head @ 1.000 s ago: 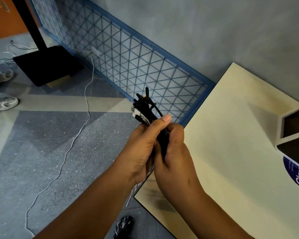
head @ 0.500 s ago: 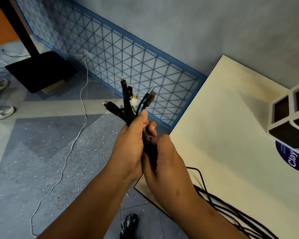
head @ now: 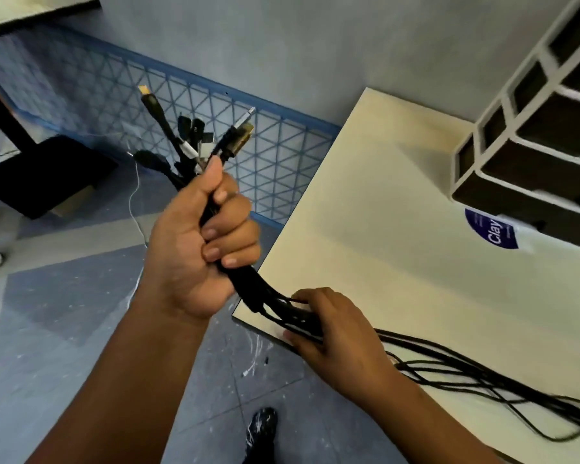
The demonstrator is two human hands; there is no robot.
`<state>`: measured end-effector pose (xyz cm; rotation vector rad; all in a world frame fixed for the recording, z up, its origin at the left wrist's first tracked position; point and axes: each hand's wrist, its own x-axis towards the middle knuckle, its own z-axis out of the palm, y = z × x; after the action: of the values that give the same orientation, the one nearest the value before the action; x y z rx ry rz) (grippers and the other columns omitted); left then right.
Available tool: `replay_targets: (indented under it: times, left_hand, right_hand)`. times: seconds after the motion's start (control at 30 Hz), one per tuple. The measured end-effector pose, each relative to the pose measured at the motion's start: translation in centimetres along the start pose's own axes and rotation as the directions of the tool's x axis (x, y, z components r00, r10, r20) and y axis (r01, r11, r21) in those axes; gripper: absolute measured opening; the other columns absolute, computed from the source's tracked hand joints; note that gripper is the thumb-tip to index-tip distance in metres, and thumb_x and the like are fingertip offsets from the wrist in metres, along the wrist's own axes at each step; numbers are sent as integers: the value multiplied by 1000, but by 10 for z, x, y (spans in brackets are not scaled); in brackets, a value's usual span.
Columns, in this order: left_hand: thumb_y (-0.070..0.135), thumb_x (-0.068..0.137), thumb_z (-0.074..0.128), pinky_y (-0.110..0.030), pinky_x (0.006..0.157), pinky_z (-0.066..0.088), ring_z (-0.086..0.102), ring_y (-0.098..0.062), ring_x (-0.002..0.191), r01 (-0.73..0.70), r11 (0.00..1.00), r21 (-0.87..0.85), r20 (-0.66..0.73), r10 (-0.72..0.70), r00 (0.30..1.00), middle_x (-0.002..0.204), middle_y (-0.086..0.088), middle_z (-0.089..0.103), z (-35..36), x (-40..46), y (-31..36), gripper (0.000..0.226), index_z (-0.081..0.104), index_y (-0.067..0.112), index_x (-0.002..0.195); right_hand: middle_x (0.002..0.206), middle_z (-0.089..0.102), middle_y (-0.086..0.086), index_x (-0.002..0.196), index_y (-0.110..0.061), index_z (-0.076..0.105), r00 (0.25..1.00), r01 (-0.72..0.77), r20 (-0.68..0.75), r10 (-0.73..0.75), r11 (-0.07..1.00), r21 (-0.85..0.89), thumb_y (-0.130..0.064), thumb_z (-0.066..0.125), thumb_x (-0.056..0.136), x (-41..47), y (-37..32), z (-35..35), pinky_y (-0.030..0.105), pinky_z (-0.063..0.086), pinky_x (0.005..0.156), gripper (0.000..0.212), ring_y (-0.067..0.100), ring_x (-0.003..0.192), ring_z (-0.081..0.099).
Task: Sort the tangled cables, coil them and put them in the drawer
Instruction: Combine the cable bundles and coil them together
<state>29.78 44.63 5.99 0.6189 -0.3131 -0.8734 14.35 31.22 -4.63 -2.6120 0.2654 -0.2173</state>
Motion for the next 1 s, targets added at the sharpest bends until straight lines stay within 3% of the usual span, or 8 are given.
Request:
replay_targets:
  times: [0.17, 0.3, 0.47, 0.6, 0.73, 0.9, 0.97, 1.0]
  left_hand:
    - [43, 101, 30, -14, 31, 15, 13, -5, 30, -11, 997, 72, 100, 4, 995, 40, 8, 18, 51, -52, -4, 40, 27, 24, 67]
    - [45, 102, 30, -12, 31, 19, 15, -4, 29, -11, 997, 73, 145, 0, 989, 38, 8, 21, 95, -101, -35, 42, 29, 24, 66]
    - [43, 100, 36, -12, 30, 19, 27, 0, 25, 12, 998, 66, 221, -26, 975, 36, 10, 30, 155, -150, -86, 42, 31, 23, 63]
    - [38, 95, 43, -14, 32, 18, 23, -1, 27, 41, 995, 90, 313, -68, 947, 37, 10, 26, 208, -177, -115, 37, 28, 23, 65]
    - [39, 99, 41, -14, 34, 17, 22, -2, 28, 78, 983, 168, 357, -134, 924, 37, 10, 27, 256, -193, -138, 42, 27, 22, 63]
    - [42, 102, 40, -13, 34, 16, 21, -2, 28, 69, 972, 226, 385, -154, 910, 36, 10, 26, 294, -205, -154, 50, 27, 23, 59]
    - [43, 102, 40, -14, 34, 15, 20, -2, 28, 71, 970, 233, 422, -166, 891, 36, 10, 25, 304, -206, -154, 52, 28, 23, 55]
    - [44, 102, 39, -14, 34, 15, 19, -2, 28, 78, 970, 230, 450, -177, 875, 36, 10, 25, 309, -206, -153, 54, 29, 22, 54]
  right_hand:
    - [85, 66, -3, 91, -22, 55, 993, -85, 82, 82, 996, 38, -33, 60, 90, -59, 3, -16, 29, 35, 59, 12, 20, 80, 59]
    - [90, 66, -1, 91, -22, 52, 994, -67, 92, 56, 989, 128, -26, 54, 96, -120, 3, -27, 26, 39, 59, 7, 20, 81, 60]
    - [78, 60, -3, 92, -26, 56, 991, -132, 48, 123, 957, 258, -21, 51, 98, -203, 5, -44, 41, 47, 67, 10, 17, 74, 59]
    - [62, 54, -19, 78, -26, 53, 981, -163, -21, 191, 884, 439, -19, 51, 100, -264, 2, -61, 18, 39, 56, 24, -1, 58, 50]
    - [52, 50, -18, 79, -21, 53, 970, -172, -35, 242, 777, 606, -28, 49, 102, -314, -8, -78, 17, 36, 53, 24, -2, 48, 44]
    - [68, 52, -12, 83, -16, 53, 971, -155, -46, 236, 759, 632, -20, 52, 101, -356, -13, -102, 23, 44, 66, 18, 3, 63, 49]
    - [83, 56, -5, 97, -12, 56, 973, -142, -47, 228, 742, 655, -16, 57, 96, -370, -14, -113, 23, 47, 73, 5, 6, 75, 54]
    - [91, 59, -1, 106, -13, 56, 971, -146, -43, 236, 723, 675, -18, 58, 92, -376, -15, -121, 23, 48, 77, 16, 8, 82, 57]
